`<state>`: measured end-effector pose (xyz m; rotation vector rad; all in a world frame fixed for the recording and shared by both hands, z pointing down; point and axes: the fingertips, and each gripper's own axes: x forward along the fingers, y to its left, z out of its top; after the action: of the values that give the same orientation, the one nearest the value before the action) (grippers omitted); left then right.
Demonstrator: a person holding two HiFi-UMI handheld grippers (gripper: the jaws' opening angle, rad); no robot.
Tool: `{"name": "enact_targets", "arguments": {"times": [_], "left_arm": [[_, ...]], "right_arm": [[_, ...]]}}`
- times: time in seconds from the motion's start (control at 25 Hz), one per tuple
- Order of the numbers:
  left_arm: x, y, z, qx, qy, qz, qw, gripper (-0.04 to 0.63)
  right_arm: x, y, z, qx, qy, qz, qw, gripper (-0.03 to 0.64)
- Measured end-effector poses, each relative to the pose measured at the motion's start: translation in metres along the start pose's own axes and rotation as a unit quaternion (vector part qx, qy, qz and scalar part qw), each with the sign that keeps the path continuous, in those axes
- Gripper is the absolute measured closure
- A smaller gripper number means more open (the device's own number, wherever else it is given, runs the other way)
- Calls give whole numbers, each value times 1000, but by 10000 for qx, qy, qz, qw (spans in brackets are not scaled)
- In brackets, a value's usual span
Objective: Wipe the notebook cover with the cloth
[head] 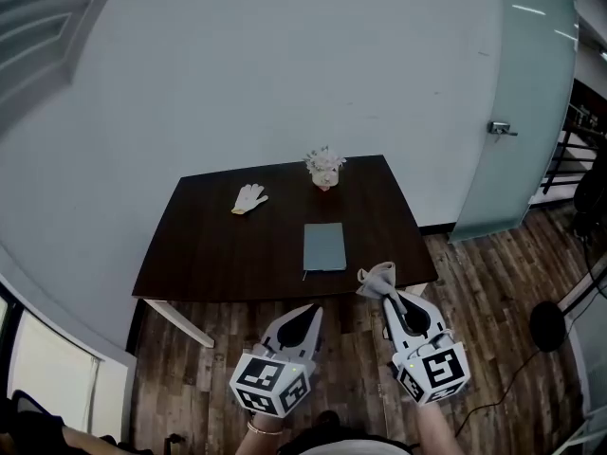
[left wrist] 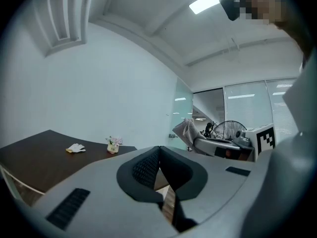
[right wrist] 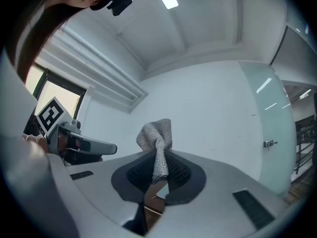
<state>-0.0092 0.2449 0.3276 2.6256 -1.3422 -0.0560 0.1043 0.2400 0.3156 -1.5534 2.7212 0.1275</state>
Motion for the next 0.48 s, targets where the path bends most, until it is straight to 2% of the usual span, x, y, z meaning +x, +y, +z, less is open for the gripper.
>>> {"name": "enact_targets", "arguments": {"times": [0.48], "left_arm": [[43, 73, 0, -67, 168, -199, 9996, 577]], "right_arm": [[92, -4, -11, 106, 65, 5, 9999, 580]]}}
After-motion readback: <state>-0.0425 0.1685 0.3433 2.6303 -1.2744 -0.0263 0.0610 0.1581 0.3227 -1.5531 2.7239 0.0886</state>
